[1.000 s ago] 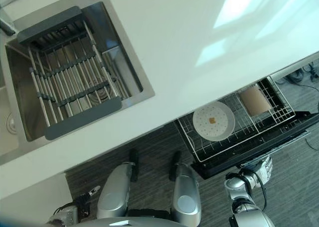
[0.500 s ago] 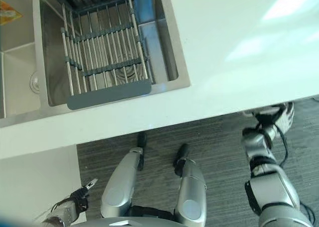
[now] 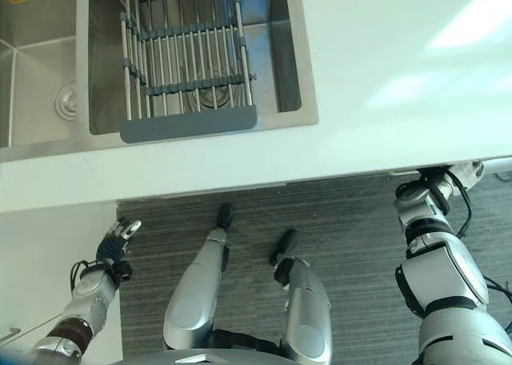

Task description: Place the dishes in the dishwasher.

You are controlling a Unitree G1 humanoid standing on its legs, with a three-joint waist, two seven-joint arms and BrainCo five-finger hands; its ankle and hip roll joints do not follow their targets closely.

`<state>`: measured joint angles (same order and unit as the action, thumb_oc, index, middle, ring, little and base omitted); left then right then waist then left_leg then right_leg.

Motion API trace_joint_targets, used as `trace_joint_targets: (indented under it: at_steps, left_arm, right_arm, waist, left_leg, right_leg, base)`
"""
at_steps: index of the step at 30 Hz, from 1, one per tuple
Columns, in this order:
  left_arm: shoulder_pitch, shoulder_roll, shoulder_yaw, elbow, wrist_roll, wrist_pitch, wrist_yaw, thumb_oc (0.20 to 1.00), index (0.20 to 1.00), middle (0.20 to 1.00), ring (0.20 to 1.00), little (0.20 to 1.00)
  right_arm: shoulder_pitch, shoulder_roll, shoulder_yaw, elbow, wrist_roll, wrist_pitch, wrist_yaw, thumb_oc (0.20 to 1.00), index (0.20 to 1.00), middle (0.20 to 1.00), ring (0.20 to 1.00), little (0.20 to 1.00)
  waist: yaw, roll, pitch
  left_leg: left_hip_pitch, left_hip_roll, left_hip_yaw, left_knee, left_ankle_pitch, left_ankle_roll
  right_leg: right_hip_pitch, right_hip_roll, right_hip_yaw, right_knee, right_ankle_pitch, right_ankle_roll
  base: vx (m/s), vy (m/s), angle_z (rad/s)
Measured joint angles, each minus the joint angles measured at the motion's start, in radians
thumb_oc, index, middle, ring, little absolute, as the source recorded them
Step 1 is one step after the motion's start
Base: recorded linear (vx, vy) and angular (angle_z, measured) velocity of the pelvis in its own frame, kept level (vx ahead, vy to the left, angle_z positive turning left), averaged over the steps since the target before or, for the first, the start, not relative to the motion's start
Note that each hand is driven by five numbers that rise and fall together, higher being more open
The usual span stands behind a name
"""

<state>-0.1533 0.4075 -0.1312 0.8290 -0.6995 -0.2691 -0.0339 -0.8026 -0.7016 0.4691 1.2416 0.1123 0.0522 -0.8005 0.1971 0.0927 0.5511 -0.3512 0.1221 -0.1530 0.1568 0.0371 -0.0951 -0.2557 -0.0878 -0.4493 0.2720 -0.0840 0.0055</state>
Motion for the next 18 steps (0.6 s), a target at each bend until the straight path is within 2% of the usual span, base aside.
trace_joint_targets:
  at_steps: [2, 5, 6, 8, 10, 11, 14, 15, 18]
  left_arm:
    - [0.0, -0.022, -0.003, -0.003, -0.005, 0.008, -0.035, 1.0, 1.0, 1.0, 1.0, 1.0]
    - [0.001, -0.035, 0.001, 0.003, -0.006, 0.038, -0.051, 1.0, 1.0, 1.0, 1.0, 1.0]
    - [-0.007, -0.035, 0.002, 0.023, -0.005, 0.058, -0.051, 1.0, 1.0, 1.0, 1.0, 1.0]
    - [-0.008, -0.05, 0.004, 0.11, -0.005, 0.099, -0.058, 1.0, 1.0, 1.0, 1.0, 1.0]
    - [0.004, -0.063, -0.001, 0.131, -0.005, 0.124, -0.061, 1.0, 1.0, 1.0, 1.0, 1.0]
    - [0.003, -0.087, 0.009, 0.13, -0.005, 0.146, -0.064, 1.0, 1.0, 1.0, 1.0, 1.0]
    - [0.073, -0.134, 0.042, 0.194, 0.005, 0.206, -0.073, 1.0, 1.0, 1.0, 1.0, 1.0]
    - [0.116, -0.131, 0.042, 0.246, 0.01, 0.226, -0.075, 1.0, 1.0, 1.0, 1.0, 1.0]
    - [0.125, -0.124, 0.05, 0.285, 0.047, 0.239, -0.082, 1.0, 1.0, 1.0, 1.0, 1.0]
  right_arm:
    - [0.016, 0.022, -0.001, -0.004, -0.007, -0.014, 0.023, 1.0, 1.0, 1.0, 1.0, 1.0]
    - [0.164, 0.042, -0.001, -0.097, -0.073, -0.095, 0.014, 1.0, 1.0, 1.0, 1.0, 1.0]
    - [0.222, 0.06, 0.0, -0.169, -0.073, -0.126, -0.002, 1.0, 1.0, 1.0, 1.0, 1.0]
    - [0.323, 0.09, -0.007, -0.285, -0.061, -0.196, -0.005, 1.0, 1.0, 1.0, 1.0, 1.0]
    - [0.348, 0.148, -0.022, -0.302, -0.019, -0.226, -0.003, 1.0, 1.0, 1.0, 1.0, 1.0]
    - [0.418, 0.169, -0.095, -0.351, 0.035, -0.281, 0.029, 1.0, 1.0, 1.0, 1.0, 1.0]
    - [0.628, 0.23, -0.168, -0.473, 0.105, -0.391, 0.184, 1.0, 1.0, 1.0, 1.0, 1.0]
    - [0.682, 0.284, -0.176, -0.434, 0.181, -0.372, 0.261, 1.0, 1.0, 1.0, 1.0, 1.0]
    - [0.75, 0.331, -0.189, -0.339, 0.221, -0.322, 0.353, 1.0, 1.0, 1.0, 1.0, 1.0]
  waist:
    - [-0.004, 0.001, -0.001]
    - [-0.011, 0.005, -0.017]
    - [-0.032, 0.009, -0.036]
    - [-0.07, 0.019, -0.092]
    - [-0.096, 0.029, -0.14]
    - [-0.105, 0.036, -0.156]
    - [-0.133, 0.02, -0.249]
    - [-0.16, 0.001, -0.329]
    - [-0.171, -0.012, -0.347]
  left_leg:
    - [0.035, 0.004, 0.005, -0.015, 0.0, 0.0]
    - [0.077, 0.006, 0.016, -0.016, -0.001, 0.0]
    - [0.082, 0.007, 0.037, -0.012, 0.0, 0.0]
    - [0.089, 0.013, 0.081, 0.001, 0.004, 0.006]
    - [0.095, 0.014, 0.099, 0.01, 0.001, 0.002]
    - [0.117, 0.01, 0.117, 0.02, -0.005, 0.01]
    - [0.193, -0.002, 0.168, 0.019, -0.044, 0.016]
    - [0.202, -0.004, 0.178, 0.022, -0.071, 0.017]
    - [0.231, -0.007, 0.206, 0.021, -0.079, 0.017]
  right_leg:
    - [0.034, 0.002, -0.003, -0.023, 0.003, -0.001]
    - [0.088, 0.001, -0.004, -0.034, 0.001, -0.001]
    - [0.087, -0.002, 0.019, -0.022, 0.001, 0.0]
    - [0.088, -0.023, 0.022, 0.005, -0.019, 0.003]
    - [0.088, -0.027, 0.039, 0.009, -0.025, 0.009]
    - [0.102, -0.04, 0.041, 0.022, -0.032, 0.013]
    - [0.147, -0.063, 0.074, 0.048, -0.07, 0.029]
    - [0.154, -0.067, 0.083, 0.055, -0.092, 0.036]
    - [0.157, -0.072, 0.109, 0.074, -0.108, 0.041]
  base:
    - [0.04, 0.087, 0.06]
    - [0.02, 0.1, 0.14]
    - [-0.03, 0.138, 0.07]
    - [0.02, 0.091, -0.01]
    - [0.09, 0.088, -0.14]
    - [0.11, 0.088, -0.08]
    - [0.13, 0.057, -0.22]
    - [0.14, 0.02, -0.21]
    - [0.08, -0.001, -0.21]
